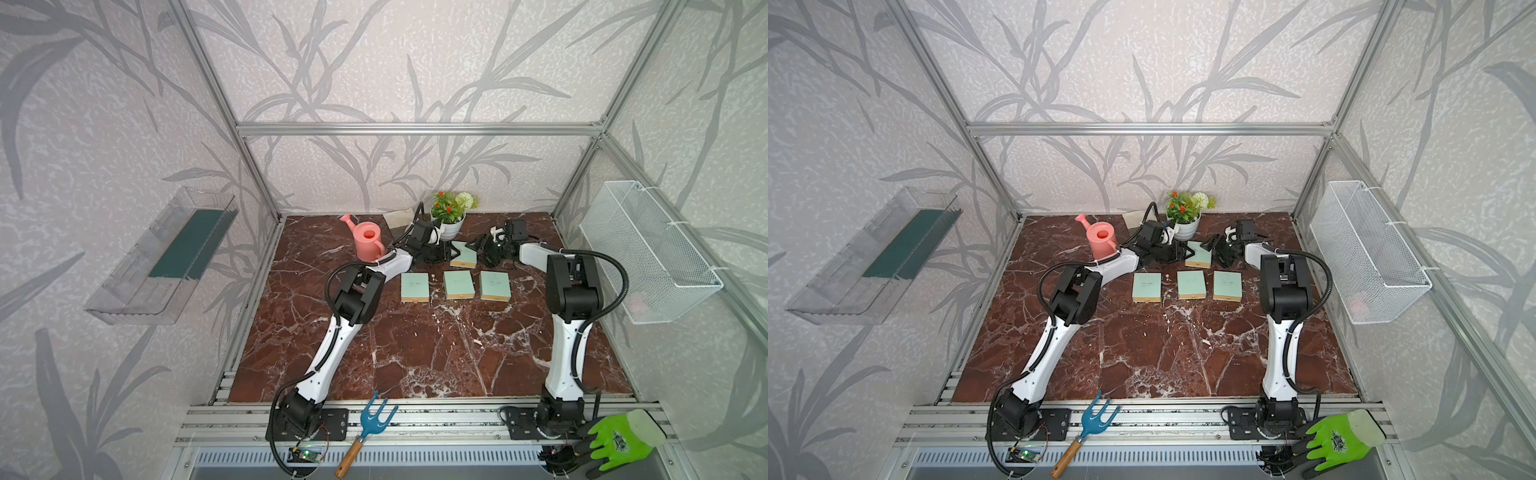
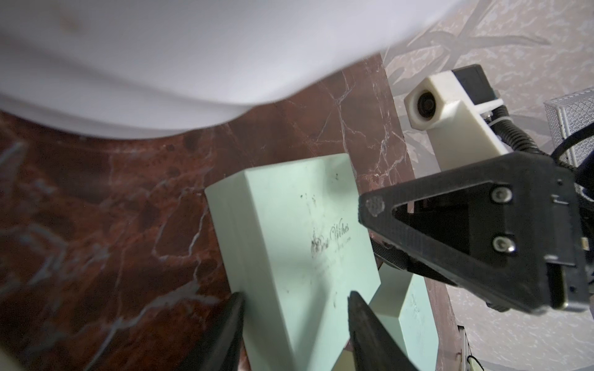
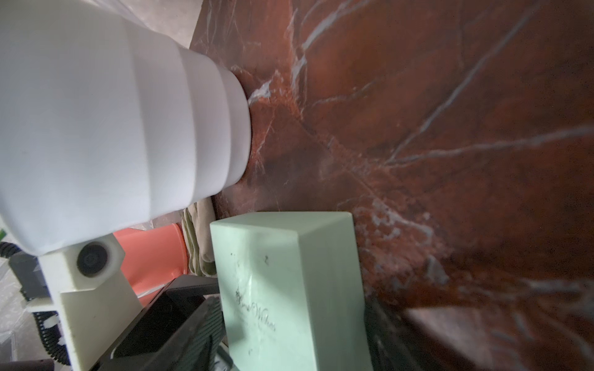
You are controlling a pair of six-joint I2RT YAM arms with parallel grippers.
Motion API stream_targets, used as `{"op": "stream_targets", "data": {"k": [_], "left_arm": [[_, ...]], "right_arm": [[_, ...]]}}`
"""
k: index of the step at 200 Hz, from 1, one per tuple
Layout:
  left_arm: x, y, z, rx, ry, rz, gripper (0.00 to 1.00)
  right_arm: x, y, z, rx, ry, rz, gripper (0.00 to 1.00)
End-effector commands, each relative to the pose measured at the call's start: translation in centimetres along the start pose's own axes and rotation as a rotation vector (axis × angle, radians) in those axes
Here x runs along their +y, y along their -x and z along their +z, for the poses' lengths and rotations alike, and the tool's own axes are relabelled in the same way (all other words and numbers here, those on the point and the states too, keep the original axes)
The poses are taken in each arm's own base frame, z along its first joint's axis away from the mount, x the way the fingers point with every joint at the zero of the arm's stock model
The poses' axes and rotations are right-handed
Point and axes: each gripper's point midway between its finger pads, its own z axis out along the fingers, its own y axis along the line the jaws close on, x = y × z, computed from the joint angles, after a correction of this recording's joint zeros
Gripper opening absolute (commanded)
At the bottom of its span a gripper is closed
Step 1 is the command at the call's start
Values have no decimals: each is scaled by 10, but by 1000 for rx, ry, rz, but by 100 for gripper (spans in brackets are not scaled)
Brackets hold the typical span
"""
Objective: Take out the earrings from the drawer-style jewelry box
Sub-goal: Pick up the jewelry box from the center of the board.
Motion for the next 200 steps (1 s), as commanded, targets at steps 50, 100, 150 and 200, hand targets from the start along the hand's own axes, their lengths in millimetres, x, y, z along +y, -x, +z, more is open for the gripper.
{"op": "stream_targets", "data": {"k": [50, 100, 150, 200], "left_arm": [[-57, 20, -20, -35, -101, 58, 52], [-62, 19, -22, -30, -105, 62, 52], [-70, 22, -25, -34, -120, 70, 52], [-74, 19, -27, -31, -118, 74, 52]], "right_arm": [[37, -11, -19, 12, 54, -25, 71], [42, -10, -24, 4, 57, -31, 71], [50, -11, -27, -1, 65, -38, 71], [59, -13, -30, -7, 74, -54, 66]]}}
